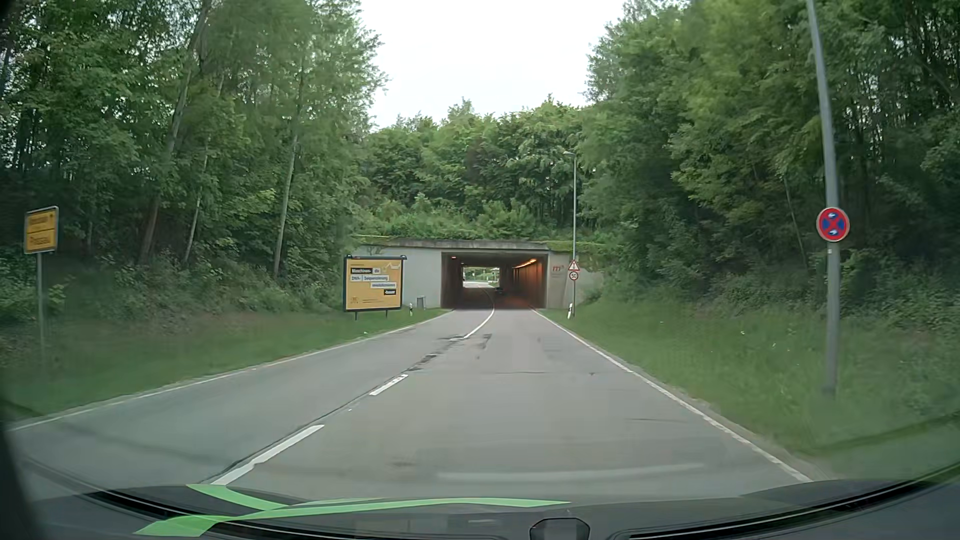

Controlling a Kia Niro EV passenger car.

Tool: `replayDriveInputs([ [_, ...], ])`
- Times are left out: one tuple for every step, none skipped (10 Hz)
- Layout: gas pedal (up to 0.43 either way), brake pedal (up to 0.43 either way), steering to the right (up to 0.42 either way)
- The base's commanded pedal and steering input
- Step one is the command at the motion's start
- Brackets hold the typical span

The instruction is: Follow the waypoints while adhering to traffic rules and regulations

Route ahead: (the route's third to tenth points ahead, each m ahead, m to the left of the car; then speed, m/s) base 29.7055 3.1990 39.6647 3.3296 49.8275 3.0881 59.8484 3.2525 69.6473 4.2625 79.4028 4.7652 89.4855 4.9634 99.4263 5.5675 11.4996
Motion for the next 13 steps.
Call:
replayDriveInputs([
  [0.047,0.0,-0.001],
  [0.028,0.0,-0.001],
  [0.02,0.0,-0.001],
  [0.02,0.0,-0.001],
  [0.008,0.0,-0.001],
  [0.008,0.0,-0.001],
  [0.02,0.0,-0.001],
  [0.02,0.0,-0.001],
  [0.02,0.0,-0.001],
  [0.02,0.0,-0.001],
  [0.02,0.0,-0.002],
  [0.02,0.0,-0.001],
  [0.039,0.0,-0.001],
])
